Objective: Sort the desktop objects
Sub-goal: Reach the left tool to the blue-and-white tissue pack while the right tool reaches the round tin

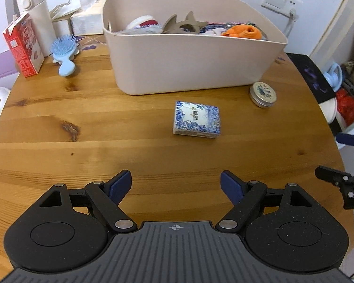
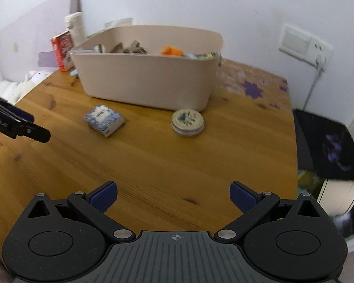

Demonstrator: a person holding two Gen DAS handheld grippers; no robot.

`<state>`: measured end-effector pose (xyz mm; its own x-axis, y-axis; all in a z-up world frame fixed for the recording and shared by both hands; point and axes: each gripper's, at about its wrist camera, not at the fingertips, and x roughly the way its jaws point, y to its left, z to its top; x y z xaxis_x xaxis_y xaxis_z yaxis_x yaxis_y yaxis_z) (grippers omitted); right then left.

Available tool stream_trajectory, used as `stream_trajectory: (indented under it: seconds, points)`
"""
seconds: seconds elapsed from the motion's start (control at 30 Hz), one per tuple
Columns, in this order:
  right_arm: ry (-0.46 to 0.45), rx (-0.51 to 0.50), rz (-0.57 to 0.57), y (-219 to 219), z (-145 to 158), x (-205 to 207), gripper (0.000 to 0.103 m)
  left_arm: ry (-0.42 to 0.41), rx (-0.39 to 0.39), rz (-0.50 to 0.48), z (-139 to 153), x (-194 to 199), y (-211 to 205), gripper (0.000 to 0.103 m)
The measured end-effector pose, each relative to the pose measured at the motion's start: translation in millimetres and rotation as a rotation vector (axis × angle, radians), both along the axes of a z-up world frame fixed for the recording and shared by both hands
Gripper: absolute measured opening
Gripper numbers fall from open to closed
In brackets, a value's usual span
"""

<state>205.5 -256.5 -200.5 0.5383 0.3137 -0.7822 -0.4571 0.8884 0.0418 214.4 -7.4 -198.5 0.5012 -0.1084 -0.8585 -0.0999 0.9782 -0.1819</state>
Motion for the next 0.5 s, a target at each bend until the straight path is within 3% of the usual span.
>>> stream_trajectory:
  seconds: [0.27, 0.5]
  points:
    - [-0.031, 0.039, -0.03, -2.4, -25.7, 9.2, 0.103, 0.018, 0.0, 0.012, -21.0, 11.8, -10.1, 0.084]
    - [-0.055, 0.008, 0.01, 2.6, -36.6, 27.6, 0.103, 0.034, 0.021, 0.044, -34.6, 24.9, -17.0, 0.083]
